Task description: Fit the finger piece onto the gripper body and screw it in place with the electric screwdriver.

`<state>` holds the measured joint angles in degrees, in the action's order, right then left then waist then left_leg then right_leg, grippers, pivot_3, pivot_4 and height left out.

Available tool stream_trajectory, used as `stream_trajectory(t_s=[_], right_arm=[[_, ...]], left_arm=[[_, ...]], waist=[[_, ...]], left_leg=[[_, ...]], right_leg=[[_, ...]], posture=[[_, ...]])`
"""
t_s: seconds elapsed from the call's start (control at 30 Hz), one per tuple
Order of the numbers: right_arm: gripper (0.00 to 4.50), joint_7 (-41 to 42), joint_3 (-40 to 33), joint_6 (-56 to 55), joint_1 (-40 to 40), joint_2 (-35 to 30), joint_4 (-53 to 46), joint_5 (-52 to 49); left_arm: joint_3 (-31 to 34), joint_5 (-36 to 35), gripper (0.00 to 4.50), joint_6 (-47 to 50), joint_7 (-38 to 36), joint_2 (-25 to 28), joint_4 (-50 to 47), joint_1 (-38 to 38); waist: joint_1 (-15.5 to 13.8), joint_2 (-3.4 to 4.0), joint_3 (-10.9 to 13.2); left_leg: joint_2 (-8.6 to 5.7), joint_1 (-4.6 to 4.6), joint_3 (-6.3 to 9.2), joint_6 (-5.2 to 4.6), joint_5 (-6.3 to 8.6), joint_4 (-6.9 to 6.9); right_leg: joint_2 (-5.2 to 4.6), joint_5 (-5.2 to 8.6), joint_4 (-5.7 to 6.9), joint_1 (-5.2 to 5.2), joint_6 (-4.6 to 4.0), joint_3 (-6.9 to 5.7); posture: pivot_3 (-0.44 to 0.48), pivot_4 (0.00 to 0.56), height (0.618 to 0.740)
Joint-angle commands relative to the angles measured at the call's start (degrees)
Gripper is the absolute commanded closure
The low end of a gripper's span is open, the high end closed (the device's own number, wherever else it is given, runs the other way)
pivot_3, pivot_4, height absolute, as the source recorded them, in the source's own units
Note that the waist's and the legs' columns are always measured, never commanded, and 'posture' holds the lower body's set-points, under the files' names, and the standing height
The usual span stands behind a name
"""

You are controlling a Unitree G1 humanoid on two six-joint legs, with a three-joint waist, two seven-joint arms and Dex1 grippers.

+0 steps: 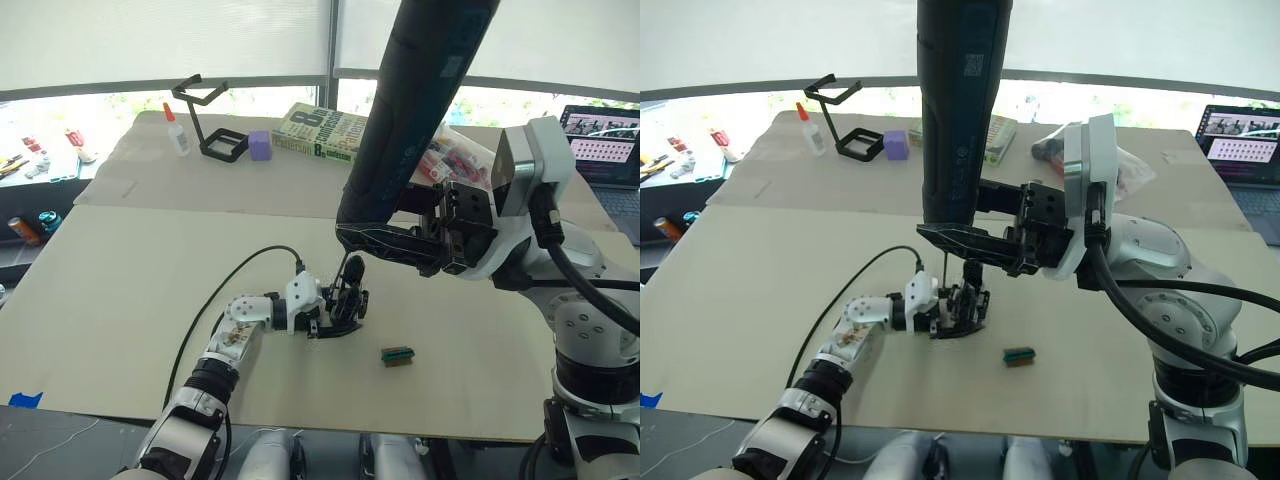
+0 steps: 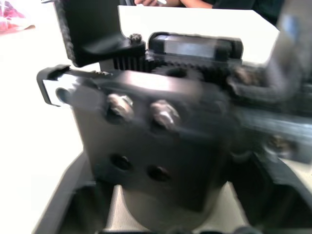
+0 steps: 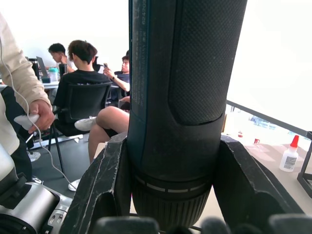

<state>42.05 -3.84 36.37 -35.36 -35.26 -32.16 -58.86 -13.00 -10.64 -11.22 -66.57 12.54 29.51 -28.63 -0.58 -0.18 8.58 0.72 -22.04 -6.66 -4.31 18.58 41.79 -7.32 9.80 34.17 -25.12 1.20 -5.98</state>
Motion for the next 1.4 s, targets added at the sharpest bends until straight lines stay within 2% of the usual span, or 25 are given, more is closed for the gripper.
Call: stream_trajectory(t_s=[0.03,0.27,0.47,0.7,0.87,0.93,1.03,1.07,1.4], right_arm=[[2.57,-0.1,-3.0,-1.2,-0.9,-0.3,-2.2,-1.8],[2.57,0.0,-2.9,-1.1,-1.4,-0.3,-1.7,-2.2],[2.57,-0.1,-2.6,-1.2,-1.4,0.1,-1.7,-2.1],[2.57,-0.1,-2.1,-1.1,-1.5,0.5,-1.8,-2.4],[2.57,0.2,-2.1,-0.9,-2.0,0.4,-1.5,-2.4],[2.57,0.2,-2.0,-0.8,-2.1,0.4,-1.4,-2.4],[2.57,0.3,-2.0,-0.9,-2.3,0.4,-1.3,-2.2],[2.57,0.2,-2.1,-0.9,-2.2,0.4,-1.3,-2.2],[2.57,0.4,-2.3,-0.8,-2.1,0.2,-1.4,-2.7]], left_arm=[[0.7,0.1,0.06,-0.7,1.2,0.5,-1.1,1.7],[1.2,-0.4,0.06,0.0,3.2,2.5,-9.5,6.6],[0.5,0.2,0.06,4.4,8.5,2.7,-18.7,12.0],[-1.6,2.8,0.06,8.6,14.2,0.3,-19.8,12.7],[-2.7,4.8,0.06,10.1,15.5,0.6,-18.8,11.5],[-2.8,4.7,0.57,10.6,15.4,0.9,-18.8,11.4],[-2.3,4.5,1.88,10.6,15.2,1.7,-18.3,11.0],[-2.0,4.1,2.10,10.3,15.0,1.8,-18.0,10.8],[-0.9,1.4,2.05,3.4,7.4,1.7,-7.1,3.1]], waist=[[0.0,0.00,0.0],[0.5,0.00,0.0],[0.2,0.00,0.0],[-0.2,0.00,0.0],[-0.3,0.00,0.0],[-0.2,0.00,0.0],[-0.2,0.00,0.0],[-0.1,0.00,0.0],[-0.2,0.00,0.0]], left_leg=[[0.00,0.00,0.00,0.00,0.00,0.00],[0.02,0.00,0.00,0.01,0.00,-0.01],[0.02,-0.01,0.01,0.00,0.00,-0.01],[0.01,-0.01,0.01,0.00,0.00,0.00],[0.00,-0.01,0.01,-0.01,0.00,0.00],[0.00,-0.01,0.01,-0.02,0.01,0.00],[0.01,0.01,0.01,-0.02,0.01,0.00],[0.01,0.01,0.01,-0.02,0.00,0.00],[0.00,0.01,0.01,-0.01,0.00,0.00]], right_leg=[[0.00,0.00,0.00,0.00,0.00,0.00],[0.00,-0.01,0.00,-0.02,-0.01,0.00],[-0.03,-0.01,-0.01,-0.02,-0.01,0.01],[-0.04,-0.02,-0.01,0.00,-0.01,0.00],[-0.04,-0.06,-0.01,0.02,-0.02,0.00],[-0.04,-0.09,-0.01,0.02,-0.04,0.00],[-0.04,-0.10,-0.01,0.02,-0.04,0.00],[-0.04,-0.10,0.00,0.02,-0.04,0.00],[-0.04,-0.12,0.00,0.02,-0.07,-0.02]], posture=[[0.000,0.150,0.740],[0.000,0.150,0.740],[0.000,0.150,0.740],[0.000,0.150,0.740],[0.000,0.150,0.740],[0.000,0.150,0.740],[0.000,0.150,0.740],[0.000,0.150,0.740],[0.000,0.150,0.740]])
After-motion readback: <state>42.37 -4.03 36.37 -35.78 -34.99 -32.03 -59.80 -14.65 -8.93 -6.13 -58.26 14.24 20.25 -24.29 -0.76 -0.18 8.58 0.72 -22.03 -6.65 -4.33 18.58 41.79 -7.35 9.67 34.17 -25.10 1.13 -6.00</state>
